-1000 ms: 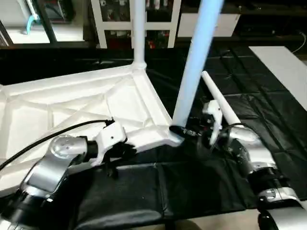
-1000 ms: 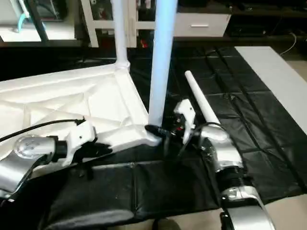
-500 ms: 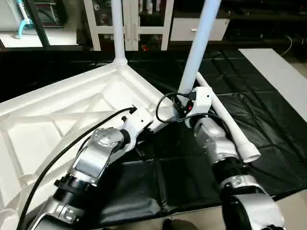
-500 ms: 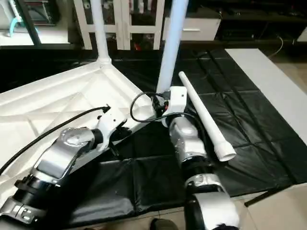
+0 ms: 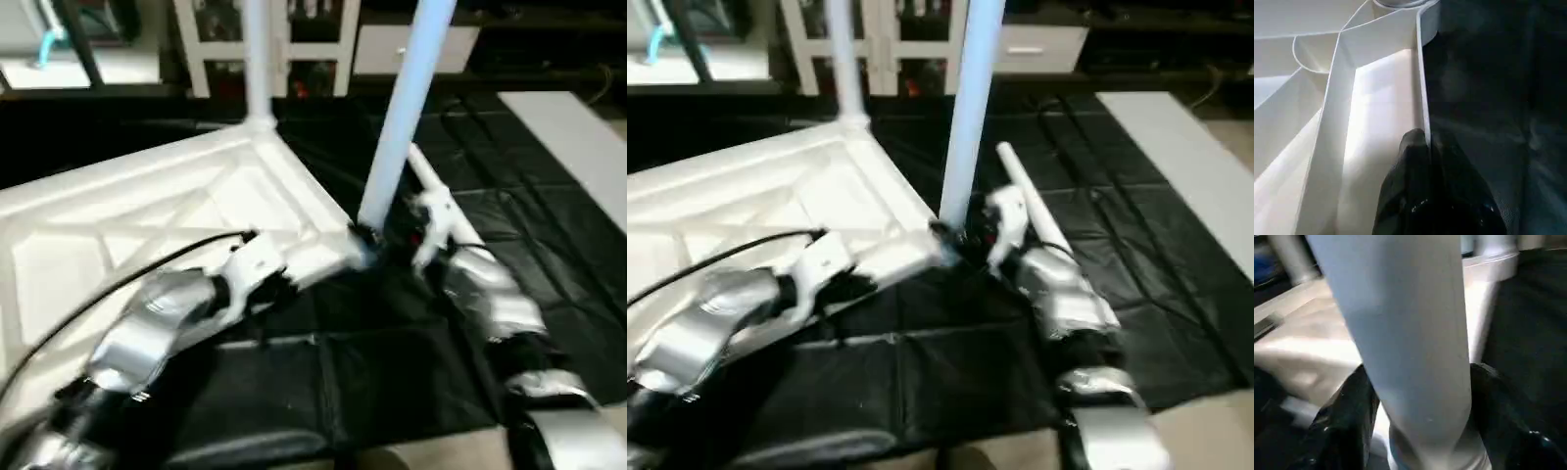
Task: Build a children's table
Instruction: Rotate leg to tighten
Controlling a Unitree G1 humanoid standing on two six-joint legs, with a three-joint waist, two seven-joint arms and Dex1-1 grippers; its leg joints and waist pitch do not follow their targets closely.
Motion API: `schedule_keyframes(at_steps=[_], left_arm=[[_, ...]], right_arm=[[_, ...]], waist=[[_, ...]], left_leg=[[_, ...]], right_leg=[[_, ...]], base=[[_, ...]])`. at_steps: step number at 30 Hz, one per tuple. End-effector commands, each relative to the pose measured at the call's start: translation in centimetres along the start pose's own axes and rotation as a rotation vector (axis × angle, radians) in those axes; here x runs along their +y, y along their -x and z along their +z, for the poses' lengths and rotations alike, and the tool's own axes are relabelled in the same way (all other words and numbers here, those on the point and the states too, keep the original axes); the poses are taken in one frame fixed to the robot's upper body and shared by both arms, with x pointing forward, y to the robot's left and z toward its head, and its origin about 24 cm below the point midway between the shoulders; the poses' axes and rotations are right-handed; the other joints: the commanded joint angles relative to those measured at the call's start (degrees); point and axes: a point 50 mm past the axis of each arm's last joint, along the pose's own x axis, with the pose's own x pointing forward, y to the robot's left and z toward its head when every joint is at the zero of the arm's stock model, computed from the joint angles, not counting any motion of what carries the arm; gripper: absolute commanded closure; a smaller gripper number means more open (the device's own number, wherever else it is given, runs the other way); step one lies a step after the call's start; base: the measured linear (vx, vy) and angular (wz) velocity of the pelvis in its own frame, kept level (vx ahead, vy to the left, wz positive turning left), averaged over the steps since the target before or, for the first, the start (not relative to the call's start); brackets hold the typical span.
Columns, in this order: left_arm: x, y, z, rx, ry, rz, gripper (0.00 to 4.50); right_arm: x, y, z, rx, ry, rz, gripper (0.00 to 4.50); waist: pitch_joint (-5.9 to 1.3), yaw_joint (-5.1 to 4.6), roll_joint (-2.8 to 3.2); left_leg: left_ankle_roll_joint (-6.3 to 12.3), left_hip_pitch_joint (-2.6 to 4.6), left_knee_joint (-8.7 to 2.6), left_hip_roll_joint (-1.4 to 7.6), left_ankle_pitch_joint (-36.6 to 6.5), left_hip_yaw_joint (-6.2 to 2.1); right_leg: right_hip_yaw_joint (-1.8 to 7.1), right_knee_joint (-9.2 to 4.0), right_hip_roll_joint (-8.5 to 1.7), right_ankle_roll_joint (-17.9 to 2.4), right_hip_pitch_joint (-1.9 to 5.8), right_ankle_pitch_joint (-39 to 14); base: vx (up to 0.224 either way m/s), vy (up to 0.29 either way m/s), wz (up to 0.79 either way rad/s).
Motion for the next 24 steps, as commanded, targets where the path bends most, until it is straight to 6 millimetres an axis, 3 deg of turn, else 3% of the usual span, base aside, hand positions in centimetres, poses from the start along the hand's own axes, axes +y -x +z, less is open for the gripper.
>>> schedule_keyframes(at_steps=[1, 2, 4, 6, 7, 8, 11, 13, 20, 24], left_arm=[[-1.5, -0.5, -1.2, 0.034, 0.028, -0.113, 4.5], [-1.7, 0.5, -1.8, 0.044, 0.027, -0.145, 4.5], [-1.7, 0.9, -2.0, 0.051, 0.027, -0.16, 4.5], [-1.7, 1.6, -2.2, 0.054, 0.024, -0.168, 4.5], [-1.7, 1.6, -2.2, 0.054, 0.024, -0.168, 4.5], [-1.6, 1.6, -2.2, 0.053, 0.025, -0.167, 4.5], [-1.6, 1.6, -2.1, 0.052, 0.024, -0.17, 4.5], [-1.7, 1.4, -1.9, 0.049, 0.022, -0.176, 4.5], [-1.7, 1.5, -1.9, 0.048, 0.018, -0.185, 4.5], [-1.7, 1.6, -1.9, 0.05, 0.018, -0.186, 4.5]], right_arm=[[0.5, 0.2, -0.1, 0.015, 0.009, 0.079, 1.31], [0.6, 1.3, 0.2, 0.027, 0.012, 0.152, 1.17], [0.5, 1.7, 0.4, 0.032, 0.027, 0.176, 1.05], [0.4, 2.2, 0.6, 0.04, 0.055, 0.176, 0.81], [0.4, 2.2, 0.6, 0.04, 0.055, 0.176, 0.81], [0.5, 2.2, 0.6, 0.04, 0.057, 0.19, 0.81], [0.8, 2.0, 0.5, 0.034, 0.053, 0.222, 0.81], [1.0, 1.8, 0.5, 0.026, 0.041, 0.238, 0.96], [1.0, 1.6, 0.5, 0.015, 0.025, 0.245, 1.59], [1.1, 1.7, 0.5, 0.014, 0.022, 0.246, 1.9]], waist=[[-3.85, 0.25, 0.42], [-3.86, 0.54, 0.47], [-3.67, 0.79, 0.54], [-3.38, 0.99, 0.61], [-3.38, 0.99, 0.61], [-3.17, 1.03, 0.64], [-3.15, 1.0, 0.78], [-3.21, 0.95, 0.71], [-3.65, 1.2, 0.85], [-3.62, 1.38, 0.81]], left_leg=[[10.67, 0.66, -3.04, 3.34, -0.41, -1.02], [11.52, 0.82, -3.0, 3.43, 0.26, -1.03], [11.53, 0.96, -3.12, 3.56, -0.78, -1.03], [9.67, 1.31, -3.37, 3.7, -3.86, -0.96], [9.67, 1.31, -3.37, 3.7, -3.86, -0.96], [7.38, 1.44, -3.61, 3.82, -6.73, -0.98], [4.74, 1.58, -3.76, 3.81, -9.5, -1.11], [4.35, 1.56, -3.74, 3.74, -9.84, -1.08], [6.61, 1.25, -3.31, 3.52, -4.93, -0.96], [6.77, 1.26, -3.24, 3.59, -5.1, -0.95]], right_leg=[[2.61, -1.64, -4.1, -17.6, 3.24, 4.63], [2.52, -1.57, -4.17, -17.93, 3.24, 4.76], [2.43, -1.81, -4.14, -17.86, 3.13, 1.97], [2.37, -2.38, -4.02, -17.16, 2.88, -3.74], [2.37, -2.38, -4.02, -17.16, 2.88, -3.74], [2.42, -2.8, -4.0, -16.55, 2.74, -8.05], [2.52, -2.9, -3.92, -15.62, 2.61, -10.63], [2.6, -2.85, -3.91, -15.45, 2.64, -10.2], [2.56, -2.13, -3.92, -16.65, 3.08, -3.71], [2.51, -2.13, -3.95, -16.81, 3.08, -4.21]], base=[[0.0, 0.0, 0.0], [0.0, 0.0, 0.0], [0.0, 0.0, 0.0], [0.0, 0.0, 0.0], [0.0, 0.0, 0.0], [0.0, 0.0, 0.0], [0.0, 0.0, 0.0], [0.0, 0.0, 0.0], [0.0, 0.0, 0.0], [0.0, 0.0, 0.0]])
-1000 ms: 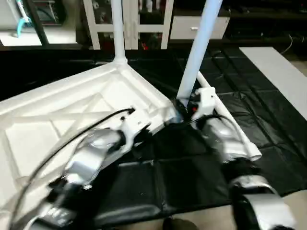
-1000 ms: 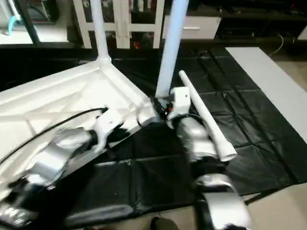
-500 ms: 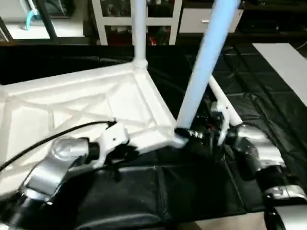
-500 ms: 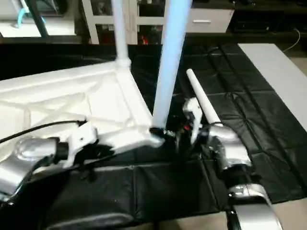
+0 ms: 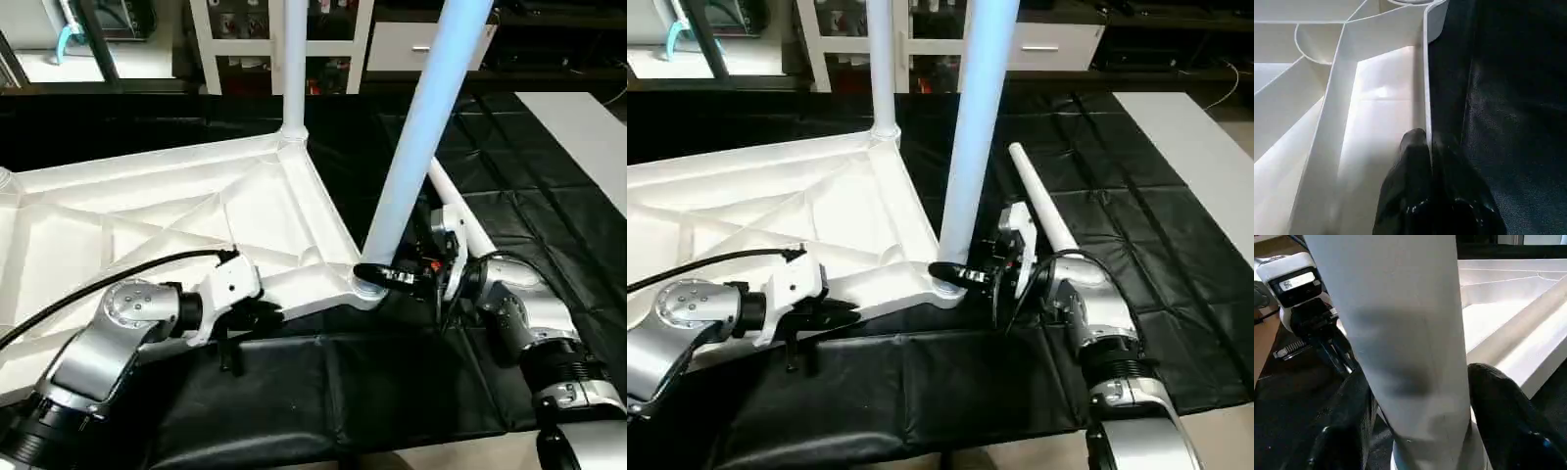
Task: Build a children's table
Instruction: Rotate leg to tighten
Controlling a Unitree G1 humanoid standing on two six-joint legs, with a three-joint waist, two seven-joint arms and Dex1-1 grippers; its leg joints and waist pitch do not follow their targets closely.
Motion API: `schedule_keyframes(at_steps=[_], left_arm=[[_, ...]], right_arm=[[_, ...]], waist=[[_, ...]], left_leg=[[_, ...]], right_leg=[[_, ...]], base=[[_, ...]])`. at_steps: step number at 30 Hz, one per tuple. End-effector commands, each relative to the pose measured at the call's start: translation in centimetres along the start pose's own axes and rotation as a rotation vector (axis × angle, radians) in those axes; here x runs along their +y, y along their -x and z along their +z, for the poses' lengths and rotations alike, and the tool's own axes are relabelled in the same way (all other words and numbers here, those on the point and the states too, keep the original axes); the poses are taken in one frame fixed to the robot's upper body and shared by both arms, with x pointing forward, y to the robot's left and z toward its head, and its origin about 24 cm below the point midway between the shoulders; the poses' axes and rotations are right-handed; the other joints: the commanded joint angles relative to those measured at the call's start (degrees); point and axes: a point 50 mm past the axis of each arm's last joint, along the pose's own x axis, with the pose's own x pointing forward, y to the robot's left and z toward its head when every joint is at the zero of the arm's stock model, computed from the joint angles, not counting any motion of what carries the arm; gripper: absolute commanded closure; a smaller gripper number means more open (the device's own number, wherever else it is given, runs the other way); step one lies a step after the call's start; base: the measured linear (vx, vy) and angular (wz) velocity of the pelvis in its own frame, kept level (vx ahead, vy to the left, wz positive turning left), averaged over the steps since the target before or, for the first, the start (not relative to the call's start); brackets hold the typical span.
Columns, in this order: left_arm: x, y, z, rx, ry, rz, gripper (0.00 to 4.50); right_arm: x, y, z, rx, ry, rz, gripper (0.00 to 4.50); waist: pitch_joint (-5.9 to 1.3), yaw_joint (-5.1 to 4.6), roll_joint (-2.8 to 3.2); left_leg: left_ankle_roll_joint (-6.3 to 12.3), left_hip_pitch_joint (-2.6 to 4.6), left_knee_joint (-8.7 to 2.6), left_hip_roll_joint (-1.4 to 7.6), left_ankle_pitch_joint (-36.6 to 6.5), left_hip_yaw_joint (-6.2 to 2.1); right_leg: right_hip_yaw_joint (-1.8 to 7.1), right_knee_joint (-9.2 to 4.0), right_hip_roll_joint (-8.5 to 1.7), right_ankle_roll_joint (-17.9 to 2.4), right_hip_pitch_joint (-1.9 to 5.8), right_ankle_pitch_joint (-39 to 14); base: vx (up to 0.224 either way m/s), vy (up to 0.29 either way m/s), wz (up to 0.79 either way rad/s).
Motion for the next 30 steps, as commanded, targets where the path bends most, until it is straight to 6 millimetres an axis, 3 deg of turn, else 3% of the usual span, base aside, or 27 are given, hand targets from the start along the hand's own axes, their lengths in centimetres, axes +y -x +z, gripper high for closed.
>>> schedule_keyframes(at_steps=[1, 10, 12, 14, 16, 17, 19, 20, 24, 26, 30], left_arm=[[-1.0, -0.5, -0.8, 0.036, 0.023, -0.076, 4.5], [-0.6, -0.6, -0.9, 0.052, 0.026, -0.038, 4.5], [-0.3, -1.1, -0.8, 0.058, 0.016, 0.004, 4.5], [0.0, -1.7, -0.6, 0.057, 0.024, 0.042, 4.5], [0.6, -4.0, 0.3, 0.058, 0.071, 0.149, 4.5], [0.6, -4.6, 0.5, 0.058, 0.078, 0.165, 4.5], [0.8, -5.4, 1.0, 0.057, 0.1, 0.194, 4.5], [0.9, -5.9, 1.3, 0.057, 0.112, 0.214, 4.5], [1.6, -8.4, 3.4, 0.037, 0.204, 0.318, 4.5], [1.7, -8.9, 4.1, 0.022, 0.205, 0.32, 4.5], [1.6, -9.1, 4.8, -0.013, 0.158, 0.29, 4.5]], right_arm=[[-0.1, 0.2, 0.5, -0.018, 0.01, -0.015, 1.98], [-0.6, 0.1, 0.5, -0.023, 0.019, -0.088, 2.32], [-1.2, -0.6, -0.1, 0.0, 0.041, -0.224, 2.33], [-1.7, -1.0, -0.6, 0.006, 0.036, -0.319, 2.38], [-2.4, -2.9, -2.1, 0.007, -0.027, -0.584, 2.42], [-2.4, -3.4, -2.4, 0.011, -0.043, -0.628, 2.45], [-2.4, -4.2, -2.8, 0.012, -0.071, -0.693, 2.46], [-2.4, -4.6, -3.0, 0.011, -0.09, -0.731, 2.47], [-1.9, -7.2, -4.5, -0.034, -0.31, -0.995, 2.49], [-1.5, -8.0, -4.6, -0.045, -0.332, -0.998, 2.49], [-0.9, -9.7, -3.8, -0.089, -0.307, -0.896, 2.49]], waist=[[-3.62, 0.3, 0.66], [-3.48, 0.28, 0.58], [-3.25, 0.01, 0.45], [-2.99, -0.45, 0.41], [-2.68, -0.87, 0.46], [-2.83, -1.0, 0.44], [-2.86, -1.1, 0.32], [-2.62, -1.44, 0.37], [-2.61, -1.78, 0.38], [-2.5, -1.93, 0.28], [-2.56, -2.29, 0.29]], left_leg=[[6.6, 1.11, -3.66, 3.48, -5.52, -1.1], [5.66, 1.13, -3.7, 3.39, -7.01, -1.18], [4.69, 1.12, -3.82, 3.35, -8.7, -1.25], [2.48, 1.17, -3.85, 3.3, -12.28, -1.4], [0.5, 1.33, -4.06, 3.26, -14.79, -1.58], [-0.83, 1.32, -3.98, 3.12, -15.68, -1.83], [-1.13, 1.35, -4.16, 3.04, -17.61, -2.03], [-1.0, 1.33, -4.22, 3.01, -19.28, -1.92], [-1.77, 1.95, -4.06, 2.6, -22.39, -2.09], [-2.08, 2.19, -4.18, 2.49, -25.63, -2.39], [-1.99, 1.79, -4.66, 2.59, -27.79, -2.82]], right_leg=[[2.42, -2.48, -3.97, -16.68, 2.84, -4.83], [2.48, -2.65, -3.96, -16.16, 2.72, -7.04], [2.57, -2.98, -4.06, -15.48, 2.47, -9.97], [2.71, -3.47, -4.2, -13.95, 2.19, -16.05], [2.71, -3.93, -4.19, -12.6, 1.78, -21.03], [2.66, -4.09, -4.35, -11.67, 1.81, -23.38], [2.53, -4.34, -4.25, -10.44, 1.74, -24.97], [2.63, -4.53, -4.1, -10.08, 1.26, -25.71], [2.32, -5.31, -3.94, -7.5, 0.58, -30.05], [1.81, -5.87, -3.78, -5.62, 0.36, -31.69], [1.58, -5.86, -3.82, -5.26, 0.53, -29.63]], base=[[0.0, 0.0, 0.0], [0.0, 0.0, 0.0], [0.0, 0.0, 0.0], [0.0, 0.0, 0.0], [0.0, 0.0, 0.0], [0.0, 0.0, 0.0], [-0.026, 0.003, -0.03], [0.0, 0.0, 0.0], [0.0, 0.0, 0.0], [0.0, 0.0, 0.0], [0.0, 0.0, 0.0]])
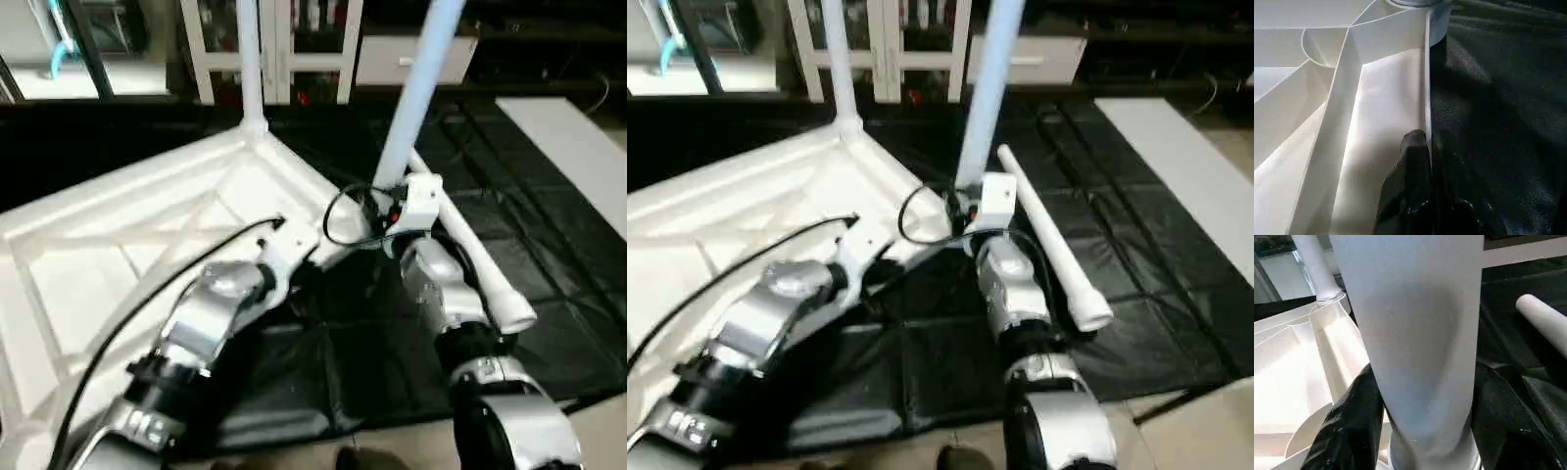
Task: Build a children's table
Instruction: Rotate leg to tighten
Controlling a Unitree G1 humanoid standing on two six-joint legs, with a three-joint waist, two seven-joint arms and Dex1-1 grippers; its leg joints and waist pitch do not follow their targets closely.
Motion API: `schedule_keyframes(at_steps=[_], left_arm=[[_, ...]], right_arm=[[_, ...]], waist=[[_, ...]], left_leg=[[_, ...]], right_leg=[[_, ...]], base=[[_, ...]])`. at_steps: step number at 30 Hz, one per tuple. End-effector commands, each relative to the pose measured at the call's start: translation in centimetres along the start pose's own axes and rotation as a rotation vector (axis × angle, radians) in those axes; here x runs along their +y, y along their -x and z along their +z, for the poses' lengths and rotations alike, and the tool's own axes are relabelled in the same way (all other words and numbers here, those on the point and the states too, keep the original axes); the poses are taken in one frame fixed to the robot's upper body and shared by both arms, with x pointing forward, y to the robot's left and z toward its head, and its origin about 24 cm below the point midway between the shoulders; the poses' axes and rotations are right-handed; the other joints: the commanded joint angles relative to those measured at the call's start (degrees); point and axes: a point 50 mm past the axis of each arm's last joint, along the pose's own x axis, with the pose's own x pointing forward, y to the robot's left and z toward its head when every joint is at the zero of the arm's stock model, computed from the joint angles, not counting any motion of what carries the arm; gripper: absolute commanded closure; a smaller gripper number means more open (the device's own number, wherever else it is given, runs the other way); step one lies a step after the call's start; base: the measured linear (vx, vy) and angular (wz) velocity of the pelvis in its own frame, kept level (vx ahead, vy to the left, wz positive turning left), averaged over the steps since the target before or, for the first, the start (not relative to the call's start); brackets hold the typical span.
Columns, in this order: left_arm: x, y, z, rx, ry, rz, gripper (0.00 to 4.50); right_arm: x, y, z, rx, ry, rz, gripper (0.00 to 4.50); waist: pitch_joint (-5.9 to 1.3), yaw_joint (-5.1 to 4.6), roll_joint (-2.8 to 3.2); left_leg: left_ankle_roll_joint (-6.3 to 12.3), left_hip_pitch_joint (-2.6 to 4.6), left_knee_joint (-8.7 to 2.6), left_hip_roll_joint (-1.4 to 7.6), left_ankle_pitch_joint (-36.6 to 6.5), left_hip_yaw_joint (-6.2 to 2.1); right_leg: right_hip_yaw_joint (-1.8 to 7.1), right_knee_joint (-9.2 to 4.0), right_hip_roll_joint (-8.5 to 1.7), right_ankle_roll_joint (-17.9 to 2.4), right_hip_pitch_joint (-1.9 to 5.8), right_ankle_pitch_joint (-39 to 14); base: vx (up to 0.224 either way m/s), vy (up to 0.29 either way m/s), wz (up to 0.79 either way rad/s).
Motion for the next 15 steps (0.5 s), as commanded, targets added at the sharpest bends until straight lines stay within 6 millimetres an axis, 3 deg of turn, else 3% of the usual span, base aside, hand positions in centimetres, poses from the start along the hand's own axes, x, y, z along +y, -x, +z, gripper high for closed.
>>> schedule_keyframes(at_steps=[1, 2, 4, 6, 7, 8, 9, 11, 12, 15], left_arm=[[-1.1, -0.7, 0.7, -0.037, -0.053, -0.056, 4.5], [-1.1, -0.7, 0.7, -0.037, -0.053, -0.056, 4.5], [-0.8, 0.2, -0.2, -0.032, -0.109, -0.093, 4.5], [-0.5, 1.0, -1.2, -0.008, -0.128, -0.123, 4.5], [-0.3, 2.3, -2.5, 0.015, -0.165, -0.176, 4.5], [-0.1, 3.2, -3.2, 0.022, -0.181, -0.208, 4.5], [0.0, 3.9, -3.7, 0.024, -0.192, -0.232, 4.5], [0.3, 5.0, -4.3, 0.025, -0.201, -0.26, 4.5], [0.7, 6.1, -4.8, 0.026, -0.203, -0.281, 4.5], [1.3, 7.5, -5.4, 0.036, -0.203, -0.297, 4.5]], right_arm=[[2.7, 0.6, -4.0, 0.151, -0.127, 0.109, 2.49], [2.7, 0.6, -4.0, 0.151, -0.127, 0.109, 2.49], [2.6, 0.5, -2.9, 0.106, -0.088, 0.239, 2.49], [2.3, 0.8, -2.0, 0.076, -0.018, 0.365, 2.49], [1.6, 1.5, -0.9, 0.053, 0.081, 0.532, 2.49], [1.1, 2.1, -0.6, 0.061, 0.122, 0.625, 1.93], [0.4, 2.5, -0.4, 0.074, 0.157, 0.684, 1.93], [-0.8, 3.3, -0.2, 0.104, 0.224, 0.754, 1.8], [-2.1, 3.9, 0.1, 0.134, 0.278, 0.797, 1.6], [-3.9, 4.8, 0.8, 0.171, 0.316, 0.853, 1.33]], waist=[[-2.46, -0.52, 0.56], [-2.53, -0.5, 0.6], [-2.55, -0.48, 0.58], [-2.83, -0.61, 0.52], [-3.03, -0.38, 0.63], [-3.12, -0.27, 0.58], [-2.98, -0.23, 0.48], [-3.01, -0.08, 0.65], [-3.16, 0.02, 0.35], [-3.61, 0.37, 0.53]], left_leg=[[-1.04, 1.33, -5.24, 2.76, -27.29, -2.37], [-0.66, 0.95, -5.39, 2.88, -25.66, -2.36], [-0.26, 0.89, -5.32, 2.91, -24.89, -2.2], [0.61, 0.12, -5.32, 3.04, -22.58, -2.29], [1.56, -0.29, -5.22, 3.22, -19.51, -2.19], [2.31, -0.23, -5.11, 3.28, -18.5, -2.04], [3.8, -0.08, -5.0, 3.37, -17.54, -1.8], [4.51, 0.19, -4.81, 3.39, -16.5, -1.53], [4.9, 0.24, -4.66, 3.35, -14.22, -1.27], [7.35, 0.31, -4.32, 3.4, -7.51, -1.03]], right_leg=[[1.79, -5.22, -3.84, -6.36, 0.46, -28.02], [2.0, -4.96, -4.0, -7.03, 0.72, -26.11], [2.13, -4.84, -4.07, -7.89, 0.76, -24.78], [2.23, -4.4, -4.35, -9.04, 1.66, -22.45], [2.36, -3.92, -4.35, -10.06, 2.03, -18.46], [2.39, -3.79, -4.29, -10.6, 2.15, -16.55], [2.44, -3.65, -4.18, -11.61, 1.98, -15.36], [2.51, -3.67, -4.28, -12.7, 1.83, -15.84], [2.55, -3.53, -4.22, -13.39, 2.01, -14.12], [2.45, -2.34, -3.89, -16.24, 2.46, -5.57]], base=[[0.0, 0.0, 0.0], [0.0, 0.0, 0.0], [0.0, 0.0, 0.0], [0.0, 0.0, 0.0], [0.0, 0.0, 0.0], [0.0, 0.0, 0.0], [0.0, 0.0, 0.0], [0.053, -0.04, 0.02], [0.054, -0.035, 0.02], [0.06, -0.015, 0.02]])
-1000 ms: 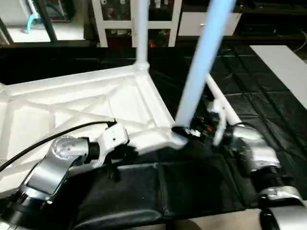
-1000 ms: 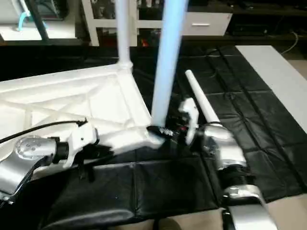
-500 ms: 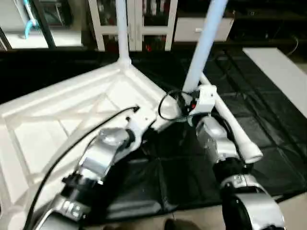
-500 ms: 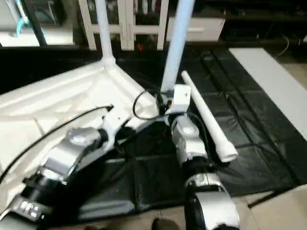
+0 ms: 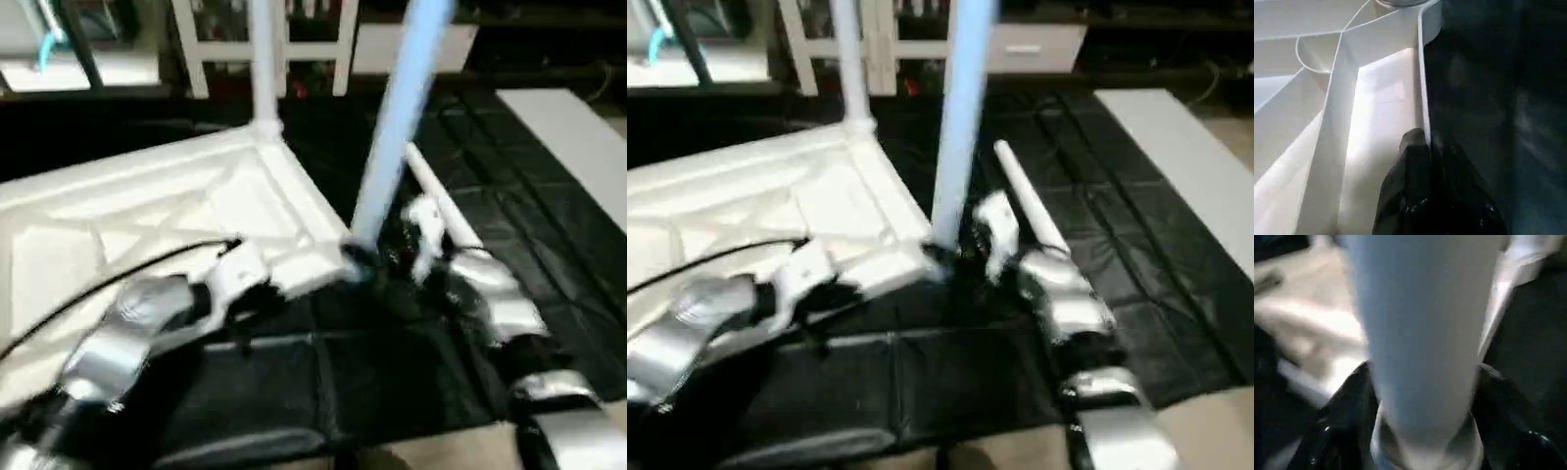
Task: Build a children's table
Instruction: Rotate leg to tighten
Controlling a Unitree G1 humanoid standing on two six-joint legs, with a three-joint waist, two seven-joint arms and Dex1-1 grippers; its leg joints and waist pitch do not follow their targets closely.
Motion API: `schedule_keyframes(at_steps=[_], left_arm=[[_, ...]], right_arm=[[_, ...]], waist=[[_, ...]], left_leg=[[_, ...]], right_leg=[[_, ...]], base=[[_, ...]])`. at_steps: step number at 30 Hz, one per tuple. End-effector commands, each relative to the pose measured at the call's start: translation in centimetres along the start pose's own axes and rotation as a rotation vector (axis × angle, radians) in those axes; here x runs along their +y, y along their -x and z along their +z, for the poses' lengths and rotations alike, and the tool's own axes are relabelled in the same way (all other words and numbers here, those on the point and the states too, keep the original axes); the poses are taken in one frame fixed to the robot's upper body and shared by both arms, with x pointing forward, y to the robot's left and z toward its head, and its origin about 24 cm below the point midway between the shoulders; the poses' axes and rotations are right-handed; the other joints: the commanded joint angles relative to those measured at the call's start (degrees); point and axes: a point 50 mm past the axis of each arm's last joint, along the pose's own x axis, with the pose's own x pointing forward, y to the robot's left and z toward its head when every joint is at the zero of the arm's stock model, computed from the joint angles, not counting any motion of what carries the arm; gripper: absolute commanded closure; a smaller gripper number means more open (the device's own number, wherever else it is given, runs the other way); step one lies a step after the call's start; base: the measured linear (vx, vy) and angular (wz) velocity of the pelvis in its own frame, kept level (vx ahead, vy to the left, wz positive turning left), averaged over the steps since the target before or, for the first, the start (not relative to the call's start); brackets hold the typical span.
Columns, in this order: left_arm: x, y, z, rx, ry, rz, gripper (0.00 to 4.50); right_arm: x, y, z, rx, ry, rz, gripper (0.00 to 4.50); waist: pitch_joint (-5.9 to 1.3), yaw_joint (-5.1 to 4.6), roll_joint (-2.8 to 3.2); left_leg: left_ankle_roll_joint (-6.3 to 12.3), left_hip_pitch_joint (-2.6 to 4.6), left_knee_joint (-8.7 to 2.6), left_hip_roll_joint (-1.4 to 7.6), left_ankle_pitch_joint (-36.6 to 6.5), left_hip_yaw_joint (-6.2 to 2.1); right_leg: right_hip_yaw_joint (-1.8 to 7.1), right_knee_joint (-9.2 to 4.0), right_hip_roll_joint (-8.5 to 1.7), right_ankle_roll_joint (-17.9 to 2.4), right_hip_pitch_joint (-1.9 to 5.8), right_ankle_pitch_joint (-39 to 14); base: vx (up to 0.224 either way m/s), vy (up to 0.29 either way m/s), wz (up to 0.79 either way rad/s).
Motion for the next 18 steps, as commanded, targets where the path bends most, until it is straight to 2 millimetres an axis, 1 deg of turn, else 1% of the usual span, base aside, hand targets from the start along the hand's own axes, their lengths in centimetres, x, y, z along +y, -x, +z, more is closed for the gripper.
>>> schedule_keyframes(at_steps=[1, 2, 3, 4, 5, 6, 7, 8, 9, 10, 11, 13, 15, 16, 17, 18], left_arm=[[-0.9, 0.2, -1.5, 0.049, 0.032, -0.071, 4.5], [-0.8, 0.5, -1.6, 0.053, 0.03, -0.07, 4.5], [-0.8, 0.6, -1.6, 0.054, 0.028, -0.07, 4.5], [-0.8, 0.8, -1.6, 0.054, 0.024, -0.07, 4.5], [-0.7, 0.8, -1.6, 0.05, 0.022, -0.07, 4.5], [-0.7, 0.8, -1.5, 0.042, 0.02, -0.071, 4.5], [-0.8, 0.7, -1.3, 0.033, 0.019, -0.073, 4.5], [-0.8, 0.5, -1.1, 0.024, 0.015, -0.081, 4.5], [-0.8, 0.5, -1.1, 0.023, 0.014, -0.082, 4.5], [-0.9, 0.4, -1.0, 0.018, 0.012, -0.087, 4.5], [-1.0, 0.2, -0.8, 0.008, 0.01, -0.099, 4.5], [-1.1, 0.1, -0.7, 0.004, 0.009, -0.103, 4.5], [-1.2, 0.0, -0.6, -0.002, 0.008, -0.116, 4.5], [-1.2, -0.1, -0.6, -0.003, 0.008, -0.117, 4.5], [-1.3, -0.2, -0.5, -0.004, 0.007, -0.121, 4.5], [-1.3, -0.2, -0.5, -0.004, 0.007, -0.122, 4.5]], right_arm=[[-0.1, 1.1, 0.4, 0.009, 0.022, 0.062, 1.33], [-0.2, 1.5, 0.5, 0.006, 0.022, 0.085, 1.27], [-0.2, 1.7, 0.6, 0.003, 0.024, 0.1, 1.15], [-0.2, 1.9, 0.7, 0.0, 0.031, 0.112, 1.01], [-0.2, 2.0, 0.8, -0.001, 0.043, 0.119, 0.93], [-0.2, 2.1, 0.9, 0.0, 0.058, 0.123, 0.89], [-0.2, 1.9, 1.0, -0.01, 0.067, 0.115, 0.7], [-0.2, 1.7, 1.2, -0.027, 0.063, 0.115, 0.7], [-0.2, 1.7, 1.2, -0.03, 0.061, 0.117, 0.7], [-0.1, 1.6, 1.3, -0.04, 0.053, 0.125, 0.7], [0.0, 1.4, 1.5, -0.061, 0.046, 0.141, 0.7], [0.1, 1.3, 1.6, -0.068, 0.046, 0.147, 0.7], [0.4, 1.0, 1.4, -0.07, 0.041, 0.173, 0.7], [0.4, 1.0, 1.3, -0.068, 0.039, 0.176, 0.7], [0.5, 0.9, 1.1, -0.056, 0.033, 0.178, 0.84], [0.5, 0.8, 1.0, -0.054, 0.032, 0.177, 1.04]], waist=[[-3.8, 0.2, 0.42], [-3.75, 0.33, 0.32], [-3.75, 0.4, 0.35], [-3.69, 0.48, 0.33], [-3.54, 0.58, 0.32], [-3.46, 0.62, 0.3], [-3.31, 0.72, 0.29], [-3.22, 0.76, 0.5], [-3.15, 0.69, 0.43], [-3.15, 0.67, 0.38], [-3.19, 0.7, 0.4], [-3.31, 0.78, 0.48], [-3.52, 0.89, 0.48], [-3.6, 1.0, 0.51], [-3.66, 1.11, 0.47], [-3.68, 1.17, 0.47]], left_leg=[[8.54, 0.76, -3.53, 3.2, -5.07, -1.0], [9.74, 0.78, -3.44, 3.24, -3.27, -0.92], [10.19, 0.76, -3.41, 3.27, -2.84, -0.94], [10.59, 0.87, -3.4, 3.35, -2.66, -0.9], [10.42, 0.95, -3.46, 3.41, -3.59, -0.86], [10.08, 1.02, -3.51, 3.46, -4.29, -0.85], [8.97, 1.11, -3.59, 3.49, -6.16, -0.83], [7.64, 1.16, -3.7, 3.5, -7.92, -0.92], [7.04, 1.18, -3.77, 3.52, -8.98, -0.91], [6.01, 1.27, -3.83, 3.5, -10.33, -0.97], [5.47, 1.34, -3.82, 3.48, -10.76, -0.95], [5.34, 1.32, -3.82, 3.49, -9.91, -0.97], [5.94, 1.28, -3.71, 3.44, -7.98, -0.92], [6.56, 1.35, -3.63, 3.42, -6.93, -0.84], [7.17, 1.27, -3.54, 3.39, -5.77, -0.79], [7.41, 1.23, -3.51, 3.39, -5.29, -0.8]], right_leg=[[2.56, -2.15, -3.88, -16.81, 2.89, -2.27], [2.56, -1.88, -3.92, -17.5, 2.94, -0.21], [2.54, -1.81, -3.97, -17.64, 3.01, 0.17], [2.52, -1.83, -4.01, -17.76, 2.98, -0.17], [2.52, -2.09, -4.07, -17.61, 2.91, -2.02], [2.53, -2.26, -4.08, -17.46, 2.84, -3.46], [2.53, -2.57, -4.1, -17.01, 2.72, -6.69], [2.57, -2.77, -4.14, -16.53, 2.67, -9.38], [2.59, -2.96, -4.11, -16.24, 2.58, -10.61], [2.62, -3.08, -4.07, -15.7, 2.57, -12.29], [2.69, -3.11, -4.04, -15.42, 2.5, -12.58], [2.72, -2.93, -4.0, -15.47, 2.56, -11.25], [2.71, -2.57, -3.92, -15.97, 2.68, -8.31], [2.69, -2.39, -3.87, -16.39, 2.66, -6.53], [2.7, -2.22, -3.92, -16.73, 2.76, -5.05], [2.7, -2.13, -3.96, -16.87, 2.82, -4.56]], base=[[0.05, 0.001, 0.0], [0.05, 0.001, 0.0], [0.0, 0.0, 0.0], [0.0, 0.0, 0.0], [0.0, 0.0, 0.0], [0.0, 0.0, 0.0], [0.0, 0.0, 0.0], [0.0, 0.0, 0.0], [0.0, 0.0, 0.0], [0.0, 0.0, 0.0], [0.0, 0.0, 0.0], [0.0, 0.0, 0.0], [0.0, 0.0, 0.0], [0.0, 0.0, 0.0], [0.0, 0.0, 0.0], [0.0, 0.0, 0.0]])
